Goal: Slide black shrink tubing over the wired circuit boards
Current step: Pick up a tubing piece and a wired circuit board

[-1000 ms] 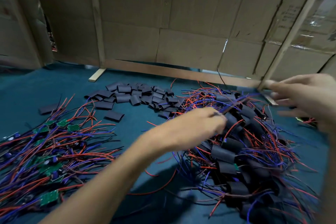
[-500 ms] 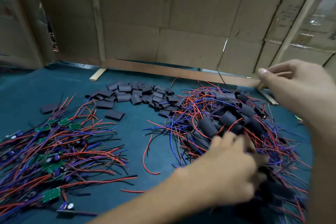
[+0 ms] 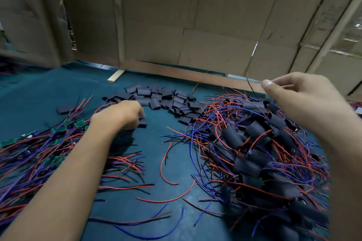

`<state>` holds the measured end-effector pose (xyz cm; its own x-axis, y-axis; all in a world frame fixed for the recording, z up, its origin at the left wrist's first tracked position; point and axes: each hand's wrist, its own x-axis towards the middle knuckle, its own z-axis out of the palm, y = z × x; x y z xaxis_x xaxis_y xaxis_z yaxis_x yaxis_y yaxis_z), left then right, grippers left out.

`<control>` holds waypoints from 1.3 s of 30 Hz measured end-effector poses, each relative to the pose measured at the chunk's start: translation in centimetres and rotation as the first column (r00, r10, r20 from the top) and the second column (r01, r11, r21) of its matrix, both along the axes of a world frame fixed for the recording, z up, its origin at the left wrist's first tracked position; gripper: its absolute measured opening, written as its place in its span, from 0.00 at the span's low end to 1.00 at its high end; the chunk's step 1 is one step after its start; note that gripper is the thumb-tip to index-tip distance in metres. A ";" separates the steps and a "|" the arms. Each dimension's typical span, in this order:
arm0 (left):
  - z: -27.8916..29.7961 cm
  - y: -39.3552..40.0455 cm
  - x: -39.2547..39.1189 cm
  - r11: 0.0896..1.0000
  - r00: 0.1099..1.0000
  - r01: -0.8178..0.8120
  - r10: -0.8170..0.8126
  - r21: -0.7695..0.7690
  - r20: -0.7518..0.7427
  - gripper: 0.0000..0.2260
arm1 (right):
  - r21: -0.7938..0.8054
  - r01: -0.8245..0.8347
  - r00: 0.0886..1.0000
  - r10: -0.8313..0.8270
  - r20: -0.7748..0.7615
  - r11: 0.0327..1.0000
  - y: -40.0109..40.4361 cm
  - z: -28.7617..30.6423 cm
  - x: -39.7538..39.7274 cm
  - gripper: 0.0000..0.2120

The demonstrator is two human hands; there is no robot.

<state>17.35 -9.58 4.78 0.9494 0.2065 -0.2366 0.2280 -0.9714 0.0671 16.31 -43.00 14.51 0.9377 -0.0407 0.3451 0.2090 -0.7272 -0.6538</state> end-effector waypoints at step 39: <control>1.4 -0.9 0.8 0.893 0.961 0.258 -0.198 -0.368 0.193 0.06 | -0.640 -0.559 0.816 0.212 -0.538 0.527 5.5 -1.7 -3.4 0.19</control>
